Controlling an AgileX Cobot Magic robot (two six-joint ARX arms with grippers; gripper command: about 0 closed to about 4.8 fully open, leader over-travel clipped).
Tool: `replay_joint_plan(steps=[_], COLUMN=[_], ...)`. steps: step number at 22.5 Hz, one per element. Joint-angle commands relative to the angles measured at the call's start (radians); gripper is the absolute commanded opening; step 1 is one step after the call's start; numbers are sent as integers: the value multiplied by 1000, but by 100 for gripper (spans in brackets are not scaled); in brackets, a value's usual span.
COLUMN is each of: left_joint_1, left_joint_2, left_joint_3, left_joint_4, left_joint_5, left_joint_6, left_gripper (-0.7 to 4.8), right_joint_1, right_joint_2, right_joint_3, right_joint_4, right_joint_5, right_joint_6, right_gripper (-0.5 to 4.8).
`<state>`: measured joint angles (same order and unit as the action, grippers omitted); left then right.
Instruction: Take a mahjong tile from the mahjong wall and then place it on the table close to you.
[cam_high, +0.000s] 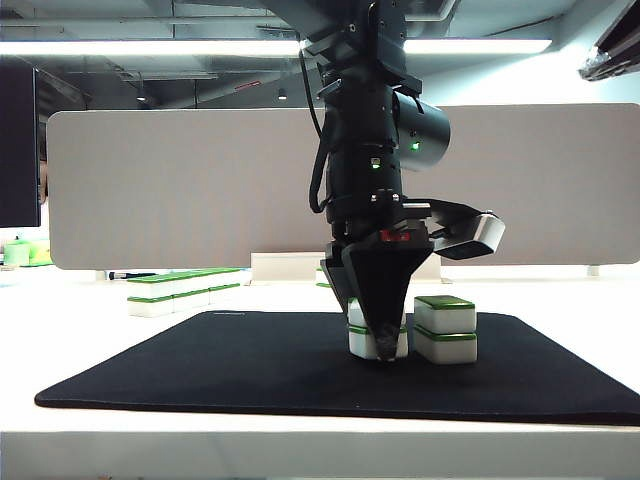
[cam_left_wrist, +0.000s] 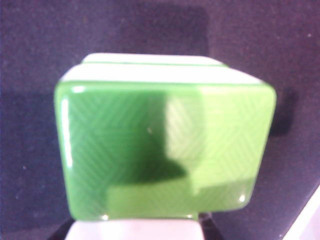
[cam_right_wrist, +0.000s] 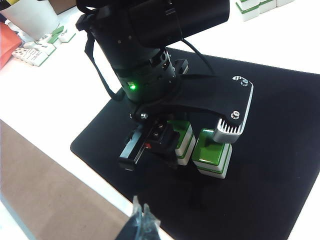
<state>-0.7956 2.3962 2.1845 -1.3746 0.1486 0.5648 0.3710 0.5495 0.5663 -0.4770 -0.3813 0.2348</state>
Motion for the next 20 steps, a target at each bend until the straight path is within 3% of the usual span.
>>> replay_joint_plan(steps=[1,13,16,20], left_joint_1=[-5,-5,-5,-5], left_joint_2=[7,7,8,7], left_joint_3=[0,0,0,0], left_joint_4=[41,74,48,41], left_joint_5=[-81,-80,-80,-80], left_joint_6=[-8,-23,-23,-50], left_gripper=[152,152,266,278], right_joint_1=[0,0,0,0], right_joint_2=[-1,-1,-1,-1], right_joint_3=[3,3,3,3], right_joint_4=[18,18,18,18], right_joint_5=[2,1,1,2], right_joint_6=[-4,-3,-3,-3], right_gripper=[-1,-1,-1,-1])
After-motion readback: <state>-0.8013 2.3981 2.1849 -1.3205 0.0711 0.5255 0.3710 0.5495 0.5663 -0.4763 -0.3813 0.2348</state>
